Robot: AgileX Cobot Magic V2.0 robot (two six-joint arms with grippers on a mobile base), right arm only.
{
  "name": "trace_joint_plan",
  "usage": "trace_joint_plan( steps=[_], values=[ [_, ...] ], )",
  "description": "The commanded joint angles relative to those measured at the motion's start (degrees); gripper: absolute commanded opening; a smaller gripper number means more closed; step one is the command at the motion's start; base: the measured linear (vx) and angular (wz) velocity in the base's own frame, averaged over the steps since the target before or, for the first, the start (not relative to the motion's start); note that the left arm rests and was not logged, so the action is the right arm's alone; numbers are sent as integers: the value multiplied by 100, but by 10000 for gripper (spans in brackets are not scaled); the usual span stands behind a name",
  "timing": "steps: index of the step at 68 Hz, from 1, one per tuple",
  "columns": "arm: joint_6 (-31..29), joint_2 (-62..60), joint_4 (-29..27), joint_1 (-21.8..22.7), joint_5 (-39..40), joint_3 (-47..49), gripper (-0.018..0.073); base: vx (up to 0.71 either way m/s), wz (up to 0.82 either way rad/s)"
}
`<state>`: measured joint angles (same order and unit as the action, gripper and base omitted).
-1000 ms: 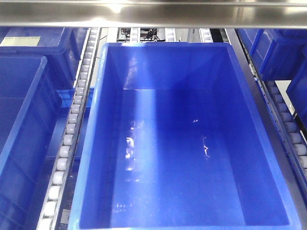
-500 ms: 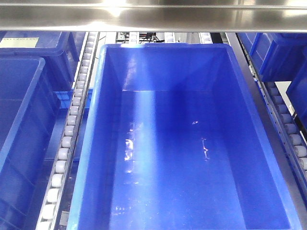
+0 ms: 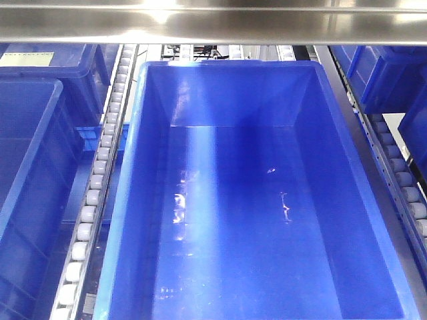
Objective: Pour parts from conveyor to right shelf
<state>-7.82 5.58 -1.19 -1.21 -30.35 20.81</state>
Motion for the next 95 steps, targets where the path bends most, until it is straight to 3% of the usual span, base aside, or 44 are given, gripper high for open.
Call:
trace_joint_plan(
  steps=[1, 12, 28, 45, 67, 95],
  values=[
    [-59, 473, -62, 11, 447, 355, -6, 0, 0],
    [-241, 1452, -260, -174, 384, 978, -6, 0, 0],
    [-916, 3545, -1142, -585, -437, 2318, -6, 0, 0],
    [-1450, 5268, -1921, -1072, -626, 3300, -6, 0, 0],
    [-1268, 7116, -1942, -2209, -702, 4167, -6, 0, 0],
    [-934, 9325, -1843, -2275, -1824, 5509, -6, 0, 0]
  ],
)
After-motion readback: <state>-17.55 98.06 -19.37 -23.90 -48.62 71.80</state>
